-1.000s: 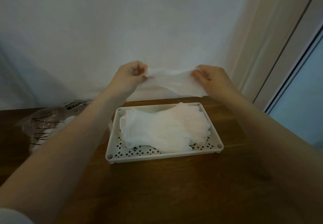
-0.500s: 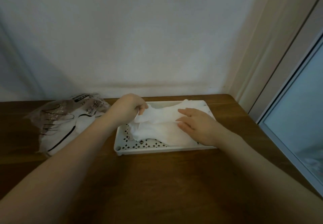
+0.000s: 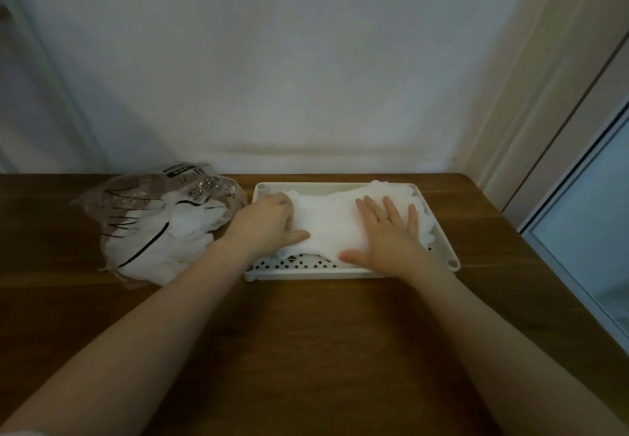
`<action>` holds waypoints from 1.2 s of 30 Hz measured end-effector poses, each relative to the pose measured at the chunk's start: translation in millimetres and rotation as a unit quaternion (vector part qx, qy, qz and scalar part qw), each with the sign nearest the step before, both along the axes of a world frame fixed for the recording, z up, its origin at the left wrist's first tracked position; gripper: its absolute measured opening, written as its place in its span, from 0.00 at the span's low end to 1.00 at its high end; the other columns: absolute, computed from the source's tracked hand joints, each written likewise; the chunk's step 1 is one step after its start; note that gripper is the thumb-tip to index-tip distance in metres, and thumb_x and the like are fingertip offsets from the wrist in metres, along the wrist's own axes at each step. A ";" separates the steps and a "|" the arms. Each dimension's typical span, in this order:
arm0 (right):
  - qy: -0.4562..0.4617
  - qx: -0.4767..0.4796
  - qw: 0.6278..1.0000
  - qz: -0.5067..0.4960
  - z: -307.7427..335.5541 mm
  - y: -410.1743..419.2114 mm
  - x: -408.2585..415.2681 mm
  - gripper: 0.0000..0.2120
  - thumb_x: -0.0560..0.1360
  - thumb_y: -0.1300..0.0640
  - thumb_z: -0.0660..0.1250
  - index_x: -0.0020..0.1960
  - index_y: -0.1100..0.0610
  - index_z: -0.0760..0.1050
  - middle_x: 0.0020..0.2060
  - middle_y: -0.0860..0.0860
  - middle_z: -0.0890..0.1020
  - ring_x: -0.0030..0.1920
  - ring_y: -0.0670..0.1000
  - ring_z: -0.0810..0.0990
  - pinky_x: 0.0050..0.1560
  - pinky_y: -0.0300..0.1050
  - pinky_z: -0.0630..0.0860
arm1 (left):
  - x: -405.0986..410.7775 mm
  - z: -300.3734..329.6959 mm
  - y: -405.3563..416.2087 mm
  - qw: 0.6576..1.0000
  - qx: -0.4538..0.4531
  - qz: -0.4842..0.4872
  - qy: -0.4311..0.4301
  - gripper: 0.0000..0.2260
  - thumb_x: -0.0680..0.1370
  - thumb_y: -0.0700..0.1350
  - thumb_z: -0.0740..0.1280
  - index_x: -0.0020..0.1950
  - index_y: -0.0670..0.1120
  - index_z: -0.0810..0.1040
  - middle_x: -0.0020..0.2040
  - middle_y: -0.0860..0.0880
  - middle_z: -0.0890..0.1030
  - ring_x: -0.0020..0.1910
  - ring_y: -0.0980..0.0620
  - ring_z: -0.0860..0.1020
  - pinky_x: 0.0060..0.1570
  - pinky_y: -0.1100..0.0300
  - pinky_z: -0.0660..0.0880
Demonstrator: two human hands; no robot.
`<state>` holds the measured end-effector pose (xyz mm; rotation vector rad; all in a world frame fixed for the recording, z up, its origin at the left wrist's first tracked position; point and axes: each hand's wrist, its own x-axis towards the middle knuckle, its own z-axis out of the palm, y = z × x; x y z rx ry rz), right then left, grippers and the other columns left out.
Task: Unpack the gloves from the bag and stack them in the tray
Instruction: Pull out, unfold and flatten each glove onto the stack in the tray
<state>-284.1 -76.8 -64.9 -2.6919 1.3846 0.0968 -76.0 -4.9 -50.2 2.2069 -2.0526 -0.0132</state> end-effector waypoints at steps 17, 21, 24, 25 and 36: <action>-0.254 -0.055 0.958 0.120 68.3 57.5 37.9 0.21 0.78 0.42 0.56 0.66 0.52 0.69 0.60 0.48 0.77 0.57 0.47 0.75 0.57 0.49 0.74 | -12.2 39.9 51.8 0.924 -0.350 -0.040 0.150 0.12 0.77 0.38 0.57 0.56 0.42 0.76 0.50 0.47 0.80 0.44 0.47 0.79 0.38 0.54 0.75; -0.292 -0.082 0.914 0.270 66.2 106.8 89.9 0.08 0.79 0.56 0.59 0.50 0.56 0.76 0.42 0.50 0.79 0.41 0.47 0.75 0.42 0.44 0.75 | 37.9 40.6 84.9 0.925 -0.362 -0.060 0.093 0.11 0.74 0.39 0.56 0.44 0.40 0.77 0.47 0.44 0.79 0.47 0.47 0.75 0.46 0.54 0.71; -0.232 -0.046 0.918 0.319 48.5 116.9 132.7 0.09 0.80 0.57 0.57 0.52 0.58 0.76 0.45 0.52 0.78 0.44 0.49 0.75 0.44 0.45 0.74 | 73.1 20.3 107.4 0.936 -0.349 0.030 0.029 0.11 0.73 0.40 0.58 0.39 0.41 0.79 0.50 0.42 0.79 0.51 0.41 0.76 0.51 0.47 0.70; -0.198 -0.034 0.929 0.312 42.2 113.0 145.2 0.11 0.80 0.57 0.56 0.54 0.58 0.75 0.50 0.53 0.77 0.48 0.51 0.75 0.49 0.47 0.74 | 79.0 14.8 109.7 0.942 -0.329 0.065 0.022 0.10 0.73 0.41 0.58 0.39 0.42 0.80 0.53 0.41 0.78 0.53 0.40 0.75 0.52 0.46 0.70; -0.145 0.098 0.982 0.075 7.0 85.6 203.7 0.23 0.81 0.57 0.57 0.73 0.61 0.58 0.68 0.61 0.68 0.65 0.59 0.71 0.59 0.48 0.69 | 98.8 -23.3 110.4 0.939 -0.247 0.187 0.147 0.20 0.80 0.45 0.59 0.71 0.46 0.65 0.67 0.47 0.69 0.54 0.47 0.76 0.48 0.56 0.71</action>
